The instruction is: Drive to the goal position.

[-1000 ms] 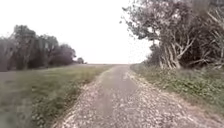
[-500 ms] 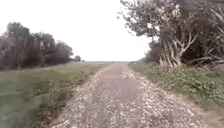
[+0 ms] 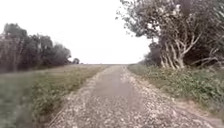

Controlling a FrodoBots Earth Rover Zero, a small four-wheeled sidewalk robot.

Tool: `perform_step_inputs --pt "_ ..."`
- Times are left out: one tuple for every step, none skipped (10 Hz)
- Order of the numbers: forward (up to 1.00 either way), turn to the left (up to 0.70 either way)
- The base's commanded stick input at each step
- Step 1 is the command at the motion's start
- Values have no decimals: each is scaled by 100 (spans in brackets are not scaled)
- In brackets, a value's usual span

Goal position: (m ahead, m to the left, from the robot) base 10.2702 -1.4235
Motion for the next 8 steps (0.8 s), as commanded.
perform_step_inputs --pt "70 9" --pt "70 7" --pt "70 4" --pt "70 1" --pt "70 0" --pt "70 0" --pt "70 0" --pt "70 0"
